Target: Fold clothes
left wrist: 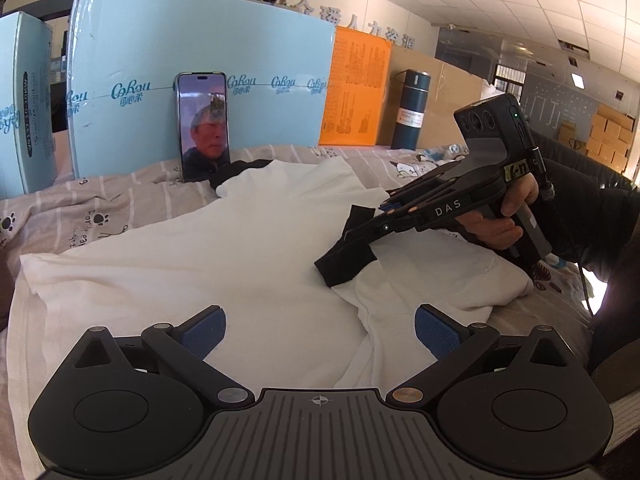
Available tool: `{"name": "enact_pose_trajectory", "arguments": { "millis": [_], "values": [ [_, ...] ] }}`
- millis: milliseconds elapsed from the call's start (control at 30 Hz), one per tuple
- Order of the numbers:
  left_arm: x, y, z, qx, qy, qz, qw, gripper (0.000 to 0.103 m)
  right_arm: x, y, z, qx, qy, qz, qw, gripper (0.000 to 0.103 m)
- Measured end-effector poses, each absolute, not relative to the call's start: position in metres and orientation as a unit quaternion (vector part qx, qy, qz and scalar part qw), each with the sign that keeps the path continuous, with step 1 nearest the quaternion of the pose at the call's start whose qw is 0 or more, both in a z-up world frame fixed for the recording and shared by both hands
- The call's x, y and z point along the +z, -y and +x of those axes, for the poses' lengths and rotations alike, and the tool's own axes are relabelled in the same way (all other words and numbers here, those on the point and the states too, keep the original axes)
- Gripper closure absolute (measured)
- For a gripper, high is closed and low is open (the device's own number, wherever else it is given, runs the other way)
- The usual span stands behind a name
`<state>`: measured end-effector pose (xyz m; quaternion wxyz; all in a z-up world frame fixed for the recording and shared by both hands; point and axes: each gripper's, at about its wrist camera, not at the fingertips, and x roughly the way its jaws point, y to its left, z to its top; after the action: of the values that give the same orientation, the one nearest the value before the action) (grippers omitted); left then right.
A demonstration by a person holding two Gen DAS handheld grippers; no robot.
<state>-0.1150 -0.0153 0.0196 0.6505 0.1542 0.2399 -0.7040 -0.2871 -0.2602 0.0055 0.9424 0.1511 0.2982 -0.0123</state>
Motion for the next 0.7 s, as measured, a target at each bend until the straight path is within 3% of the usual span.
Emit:
{"name": "enact_pose_trajectory", "arguments": {
  "millis": [200,367,700],
  "values": [
    [0.010,0.017,-0.123,-0.728,-0.243,0.153,0.622,0.001,0.024,0.250,-0.319,-0.013,-0.208,0.159,0.965,0.093],
    [0.006,0.013,-0.130,-0.735,-0.240,0.162,0.612,0.001,0.030,0.237,-0.329,-0.022,-0.180,0.155,0.971,0.093],
    [0.009,-0.033,-0.131,-0.693,-0.218,0.212,0.654,0.001,0.018,0.239,-0.316,-0.105,-0.224,0.211,0.946,0.093]
  ]
}}
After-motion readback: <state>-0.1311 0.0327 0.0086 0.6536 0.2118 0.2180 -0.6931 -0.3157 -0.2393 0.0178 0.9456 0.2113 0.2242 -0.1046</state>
